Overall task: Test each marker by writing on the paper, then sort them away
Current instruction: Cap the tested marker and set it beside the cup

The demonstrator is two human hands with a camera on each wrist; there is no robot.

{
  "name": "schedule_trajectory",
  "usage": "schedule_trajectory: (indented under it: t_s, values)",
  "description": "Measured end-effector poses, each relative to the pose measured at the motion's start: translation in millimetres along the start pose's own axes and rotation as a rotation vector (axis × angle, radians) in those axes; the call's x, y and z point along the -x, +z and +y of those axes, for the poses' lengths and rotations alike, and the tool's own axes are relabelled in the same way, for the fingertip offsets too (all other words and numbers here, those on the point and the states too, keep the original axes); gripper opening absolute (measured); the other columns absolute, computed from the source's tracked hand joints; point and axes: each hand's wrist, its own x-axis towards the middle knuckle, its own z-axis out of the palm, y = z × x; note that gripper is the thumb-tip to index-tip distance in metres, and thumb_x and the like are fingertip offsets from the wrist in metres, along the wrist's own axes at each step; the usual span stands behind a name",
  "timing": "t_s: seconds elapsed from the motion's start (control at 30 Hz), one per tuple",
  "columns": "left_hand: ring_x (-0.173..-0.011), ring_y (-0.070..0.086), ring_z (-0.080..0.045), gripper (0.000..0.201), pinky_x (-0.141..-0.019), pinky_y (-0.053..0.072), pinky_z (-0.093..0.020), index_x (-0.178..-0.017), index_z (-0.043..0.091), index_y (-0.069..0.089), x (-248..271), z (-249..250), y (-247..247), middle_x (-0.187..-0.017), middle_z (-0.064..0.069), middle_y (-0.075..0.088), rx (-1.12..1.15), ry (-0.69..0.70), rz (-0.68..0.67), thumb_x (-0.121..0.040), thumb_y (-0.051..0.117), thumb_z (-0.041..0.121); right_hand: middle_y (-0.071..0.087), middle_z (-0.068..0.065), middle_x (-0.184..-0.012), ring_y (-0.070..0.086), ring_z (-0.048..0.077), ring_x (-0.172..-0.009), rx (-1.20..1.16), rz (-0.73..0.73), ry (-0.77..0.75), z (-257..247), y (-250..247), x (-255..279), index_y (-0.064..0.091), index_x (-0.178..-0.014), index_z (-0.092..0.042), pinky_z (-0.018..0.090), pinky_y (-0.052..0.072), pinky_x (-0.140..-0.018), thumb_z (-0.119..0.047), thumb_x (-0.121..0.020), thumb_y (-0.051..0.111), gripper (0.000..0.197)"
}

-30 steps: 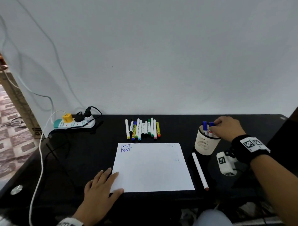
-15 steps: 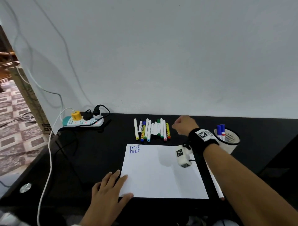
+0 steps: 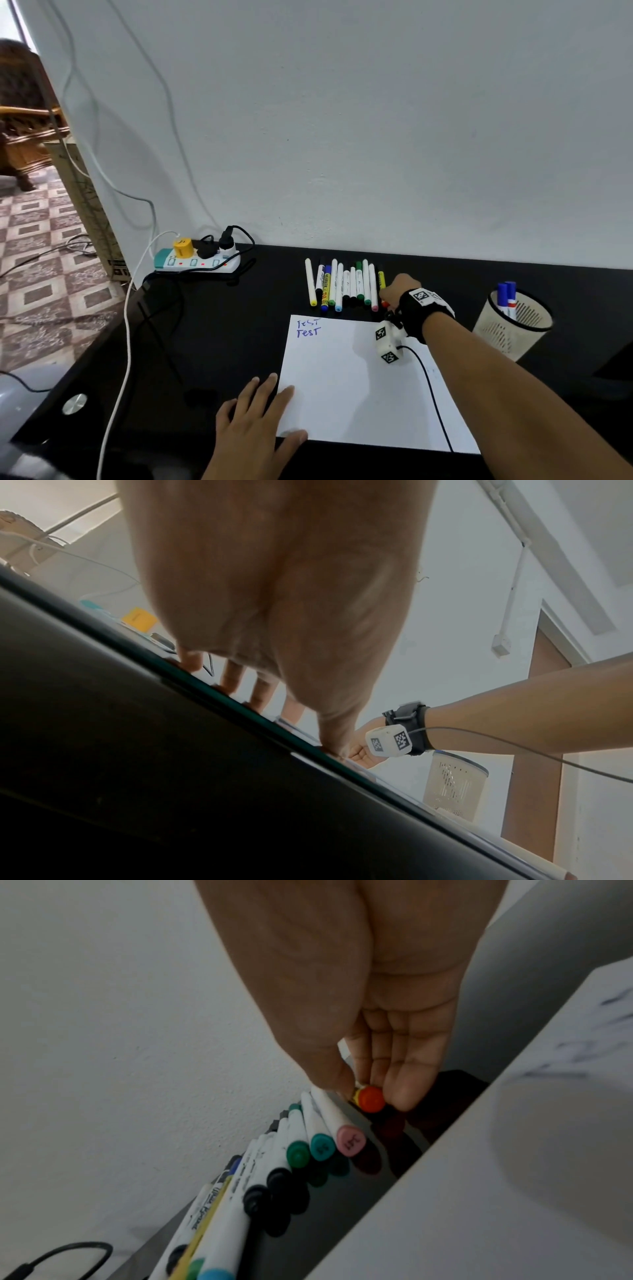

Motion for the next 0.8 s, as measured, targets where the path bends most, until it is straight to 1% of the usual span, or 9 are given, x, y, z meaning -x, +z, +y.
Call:
schedule_trajectory:
  t_s: [0.13,0.2,0.27,0.33,0.4,0.57,0.67,0.73,0.8]
  values:
    - [-0.116,0.048,-0.013,0.060,-0.077,0.053,-0.042,-0.109,0.043,0.066,1,1,-5,-0.119,0.010,0.069,0.013,-0.004,-0.005,-0.063,0.047,0.076,0.074,0.011,-0.087,0.071,0.027,-0.076,-0.134,0.006,-0.011,14,-15,18,0.065,-0.090,-0.005,0.034,0.058,-0.064,-0.033,-0.093,0.064,0.028]
    - [-0.114,0.056,-0.013,0.059,-0.072,0.056,-0.042,-0.107,0.044,0.068,3,4,-11,-0.118,0.012,0.068,0.006,-0.035,-0.033,-0.063,0.047,0.077,0.074,0.006,-0.076,0.070,0.021,-0.069,-0.163,0.020,-0.040,21,-27,37,0.069,-0.099,-0.003,0.029,0.053,-0.061,-0.032,-0.092,0.062,0.031]
    - [-0.117,0.061,-0.013,0.058,-0.080,0.054,-0.045,-0.112,0.046,0.066,6,7,-23,-0.125,0.016,0.063,-0.004,-0.046,-0.011,-0.068,0.045,0.077,0.076,0.004,-0.066,0.073,0.020,-0.068,-0.286,0.045,-0.069,27,-40,61,0.071,-0.091,-0.004,0.028,0.055,-0.066,-0.029,-0.091,0.061,0.027]
    - [-0.137,0.038,-0.010,0.056,-0.106,0.035,-0.048,-0.132,0.046,0.052,9,13,-34,-0.143,0.021,0.042,0.073,-0.036,0.016,-0.081,0.046,0.069,0.078,0.007,-0.073,0.078,0.020,-0.072,-0.405,0.068,-0.155,34,-50,90,0.075,-0.088,-0.007,0.035,0.062,-0.079,-0.026,-0.091,0.065,0.021]
    - [-0.141,0.023,-0.006,0.057,-0.113,0.019,-0.038,-0.142,0.043,0.036,8,17,-45,-0.146,0.022,0.030,0.208,-0.017,0.121,-0.090,0.047,0.063,0.079,0.006,-0.077,0.078,0.018,-0.071,-0.464,0.073,-0.262,40,-61,124,0.077,-0.084,-0.015,0.039,0.064,-0.082,-0.024,-0.090,0.069,0.013]
    - [-0.124,0.037,0.003,0.076,-0.113,0.031,-0.033,-0.148,0.046,0.015,17,46,-80,-0.134,0.031,0.032,0.528,0.042,0.214,-0.088,0.058,0.059,0.077,0.003,-0.072,0.075,0.018,-0.069,-0.468,-0.065,-0.490,47,-82,205,0.080,-0.085,-0.021,0.038,0.062,-0.077,-0.016,-0.088,0.072,0.010]
    - [-0.105,0.052,0.004,0.059,-0.102,0.042,-0.028,-0.142,0.050,0.025,31,62,-91,-0.118,0.027,0.049,0.512,0.122,0.179,-0.092,0.055,0.054,0.076,0.003,-0.073,0.073,0.014,-0.068,-0.470,-0.213,-0.564,46,-89,236,0.080,-0.087,-0.017,0.026,0.058,-0.072,-0.009,-0.089,0.072,0.012]
    - [-0.080,0.060,-0.005,0.017,-0.078,0.052,-0.029,-0.115,0.042,0.054,40,68,-97,-0.090,0.014,0.063,0.558,0.151,0.155,-0.097,0.053,0.042,0.077,0.006,-0.076,0.072,0.015,-0.068,-0.531,-0.249,-0.591,48,-89,247,0.080,-0.089,-0.014,0.024,0.058,-0.070,-0.005,-0.090,0.071,0.013]
    - [-0.061,0.053,-0.009,0.012,-0.060,0.047,-0.029,-0.089,0.032,0.058,49,73,-101,-0.072,0.006,0.060,0.608,0.171,0.137,-0.099,0.052,0.037,0.075,0.010,-0.077,0.070,0.018,-0.068,-0.714,-0.246,-0.589,48,-86,254,0.079,-0.092,-0.009,0.025,0.058,-0.068,-0.001,-0.090,0.071,0.012]
